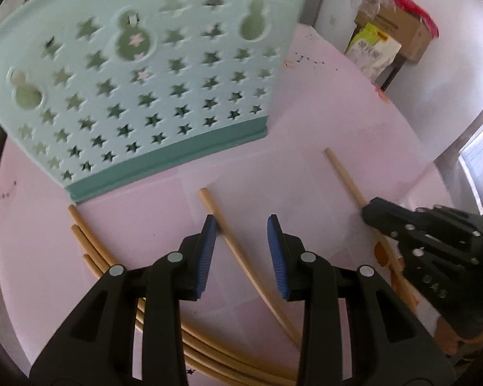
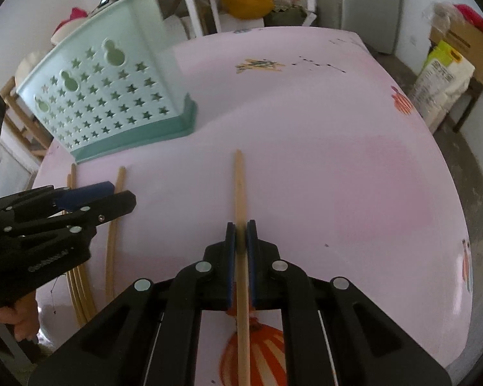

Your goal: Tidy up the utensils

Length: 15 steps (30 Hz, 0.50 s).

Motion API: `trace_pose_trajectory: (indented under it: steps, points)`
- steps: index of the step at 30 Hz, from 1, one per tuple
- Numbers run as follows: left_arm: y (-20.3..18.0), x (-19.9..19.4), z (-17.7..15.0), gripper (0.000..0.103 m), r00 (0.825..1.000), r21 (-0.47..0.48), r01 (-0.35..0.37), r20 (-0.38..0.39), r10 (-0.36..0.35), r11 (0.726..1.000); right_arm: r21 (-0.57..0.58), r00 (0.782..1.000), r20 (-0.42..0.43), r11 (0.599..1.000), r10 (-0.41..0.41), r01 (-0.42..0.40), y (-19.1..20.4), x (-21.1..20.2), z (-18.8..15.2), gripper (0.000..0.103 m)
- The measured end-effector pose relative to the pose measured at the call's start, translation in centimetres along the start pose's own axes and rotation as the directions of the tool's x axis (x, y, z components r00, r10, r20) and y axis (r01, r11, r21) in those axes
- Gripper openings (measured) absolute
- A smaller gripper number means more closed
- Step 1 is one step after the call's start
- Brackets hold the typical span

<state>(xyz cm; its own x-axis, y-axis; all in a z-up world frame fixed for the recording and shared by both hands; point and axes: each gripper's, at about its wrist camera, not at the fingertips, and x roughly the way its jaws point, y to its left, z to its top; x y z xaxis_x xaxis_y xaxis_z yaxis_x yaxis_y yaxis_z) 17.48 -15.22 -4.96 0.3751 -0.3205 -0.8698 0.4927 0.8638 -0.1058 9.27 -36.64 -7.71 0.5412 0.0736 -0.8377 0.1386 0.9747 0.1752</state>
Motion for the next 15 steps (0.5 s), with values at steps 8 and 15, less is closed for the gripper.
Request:
trace_pose_trajectory:
  steps: [8,15]
  points:
    - [-2.0,0.4,0.5,0.011,0.993,0.037,-0.116,-0.002,0.116,0.993,0.028,0.999,0.026,0.999,0.042,-0.043,-0.8,0.1,-0.2,0.007]
    - [-2.0,0.3,0.4,0.005,0.998,-0.059,-0.058,0.037,0.060,0.997,0.047,0.997,0.031,0.997,0.066,-0.068,-1.1,0.1,-0.1,0.007]
